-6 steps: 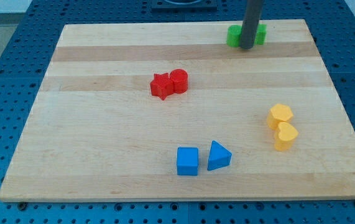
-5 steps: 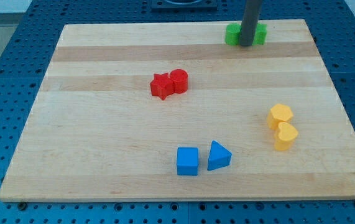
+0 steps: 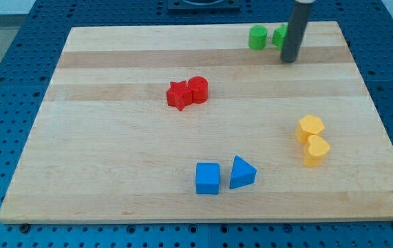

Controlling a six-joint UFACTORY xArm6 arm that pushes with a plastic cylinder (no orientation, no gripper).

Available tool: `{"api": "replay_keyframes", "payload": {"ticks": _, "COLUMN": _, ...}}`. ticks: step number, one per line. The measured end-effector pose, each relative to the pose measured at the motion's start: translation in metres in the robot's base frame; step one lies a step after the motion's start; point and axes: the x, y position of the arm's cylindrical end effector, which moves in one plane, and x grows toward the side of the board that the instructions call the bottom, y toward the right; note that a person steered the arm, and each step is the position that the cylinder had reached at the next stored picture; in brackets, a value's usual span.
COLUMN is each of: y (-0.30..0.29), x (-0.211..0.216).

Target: Move your arm towards the red circle

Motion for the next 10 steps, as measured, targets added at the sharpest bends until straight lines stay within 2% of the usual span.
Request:
{"api": "replay_keyframes", "payload": {"ticks": 5, "y": -0.018, "x": 0.001}}
{"api": "replay_keyframes", "payload": {"ticks": 6, "y": -0.019, "x": 0.017}}
{"api": "replay_keyframes", "payload": {"ticks": 8, "y": -0.029, "x": 0.083}}
{"api": "replay_keyframes", "payload": {"ticks": 10, "y": -0.055, "x": 0.094}}
